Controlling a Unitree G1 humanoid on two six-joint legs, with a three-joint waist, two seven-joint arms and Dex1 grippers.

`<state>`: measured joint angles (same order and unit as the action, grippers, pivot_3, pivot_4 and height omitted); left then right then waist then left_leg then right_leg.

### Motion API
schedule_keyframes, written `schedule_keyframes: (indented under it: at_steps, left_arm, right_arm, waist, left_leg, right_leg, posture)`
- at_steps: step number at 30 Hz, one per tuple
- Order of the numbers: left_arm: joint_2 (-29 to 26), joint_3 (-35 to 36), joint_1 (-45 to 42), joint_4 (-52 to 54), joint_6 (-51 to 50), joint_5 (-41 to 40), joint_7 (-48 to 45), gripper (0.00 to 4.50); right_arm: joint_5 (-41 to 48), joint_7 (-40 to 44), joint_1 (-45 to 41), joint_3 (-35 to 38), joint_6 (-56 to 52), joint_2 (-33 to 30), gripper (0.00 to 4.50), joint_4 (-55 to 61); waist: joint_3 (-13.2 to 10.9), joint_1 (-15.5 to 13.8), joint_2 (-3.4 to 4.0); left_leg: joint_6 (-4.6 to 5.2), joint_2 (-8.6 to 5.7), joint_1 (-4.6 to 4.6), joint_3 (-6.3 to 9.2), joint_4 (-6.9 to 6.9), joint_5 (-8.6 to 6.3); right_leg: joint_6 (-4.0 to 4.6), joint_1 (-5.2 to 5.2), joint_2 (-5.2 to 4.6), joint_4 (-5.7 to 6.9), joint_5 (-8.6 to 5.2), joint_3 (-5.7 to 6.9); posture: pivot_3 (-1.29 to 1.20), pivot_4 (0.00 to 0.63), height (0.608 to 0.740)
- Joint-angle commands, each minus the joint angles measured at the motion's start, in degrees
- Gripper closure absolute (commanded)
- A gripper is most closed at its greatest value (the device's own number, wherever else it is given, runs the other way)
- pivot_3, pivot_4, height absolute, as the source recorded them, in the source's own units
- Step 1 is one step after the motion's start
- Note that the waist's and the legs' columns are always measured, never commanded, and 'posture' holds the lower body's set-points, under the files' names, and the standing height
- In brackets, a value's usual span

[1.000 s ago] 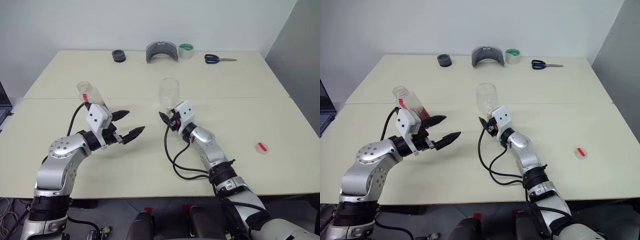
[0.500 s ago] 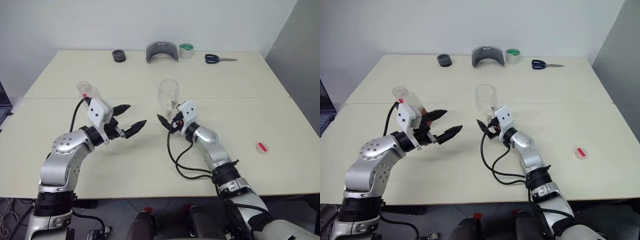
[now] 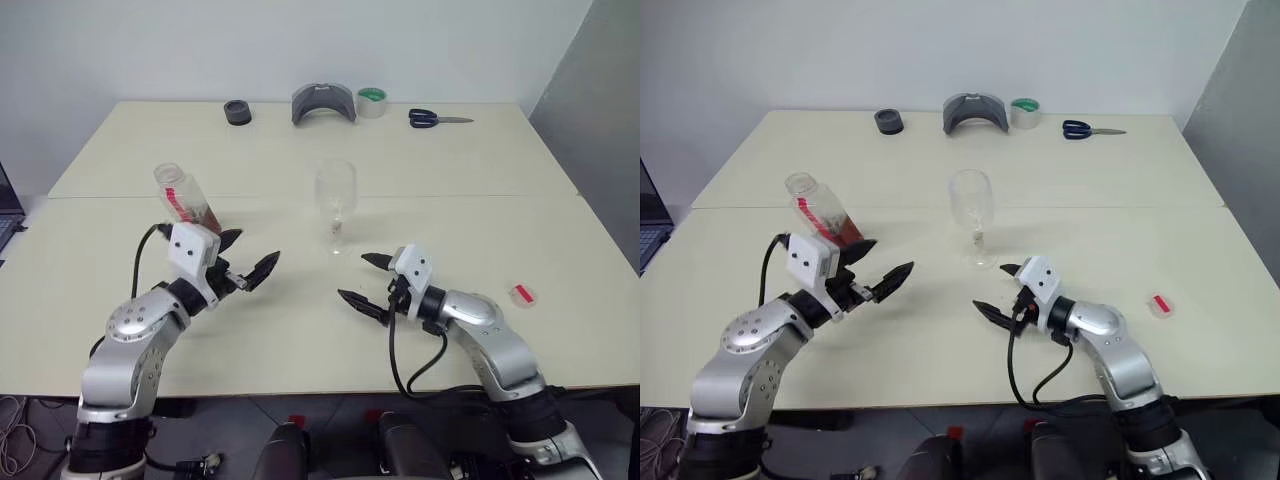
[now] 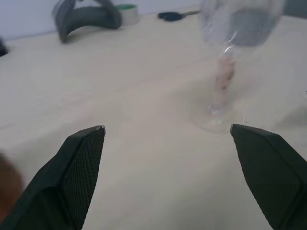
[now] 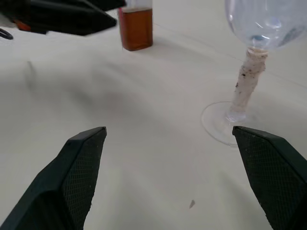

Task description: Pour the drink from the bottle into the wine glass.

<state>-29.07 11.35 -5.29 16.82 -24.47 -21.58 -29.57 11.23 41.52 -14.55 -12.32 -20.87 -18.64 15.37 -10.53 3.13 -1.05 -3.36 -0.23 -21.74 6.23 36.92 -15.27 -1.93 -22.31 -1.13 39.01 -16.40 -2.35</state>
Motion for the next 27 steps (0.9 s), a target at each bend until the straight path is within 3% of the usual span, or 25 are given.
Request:
schedule_keyframes:
  at_steps: [1, 11, 27]
  left_arm:
    - [2.0, 2.3, 2.6, 1.1, 2.3, 2.8, 5.1, 0.0]
    - [5.2, 5.0, -0.2, -11.1, 8.5, 8.5, 14.0, 0.0]
    - [2.0, 4.9, -13.1, -26.3, 13.2, 10.1, 13.2, 0.0]
  right_arm:
    - [3.1, 1.3, 0.6, 0.9, -1.3, -1.4, 0.02, 6.6]
    - [11.5, 0.5, 1.5, 2.1, -8.2, -3.1, 0.02, 15.2]
    - [12.5, -1.3, -0.2, 0.6, -9.1, -3.6, 0.02, 17.4]
  waist:
    - [0.0, -0.1, -0.01]
    - [0.0, -1.3, -0.06]
    - [0.0, -1.3, -0.07]
  left_leg:
    - [0.0, -0.02, -0.01, 0.0, 0.0, 0.0]
    - [0.0, -0.1, -0.04, -0.01, 0.01, 0.0]
    - [-0.01, -0.12, -0.05, -0.01, 0.02, 0.0]
  right_leg:
    - [0.0, 0.0, 0.0, 0.0, 0.0, 0.01]
    - [0.0, 0.01, 0.0, -0.04, 0.0, 0.04]
    - [-0.01, 0.01, 0.0, -0.04, 0.0, 0.07]
  posture:
    - [0.0, 0.15, 0.74]
    - [0.0, 0.15, 0.74]
    - [0.0, 0.15, 0.74]
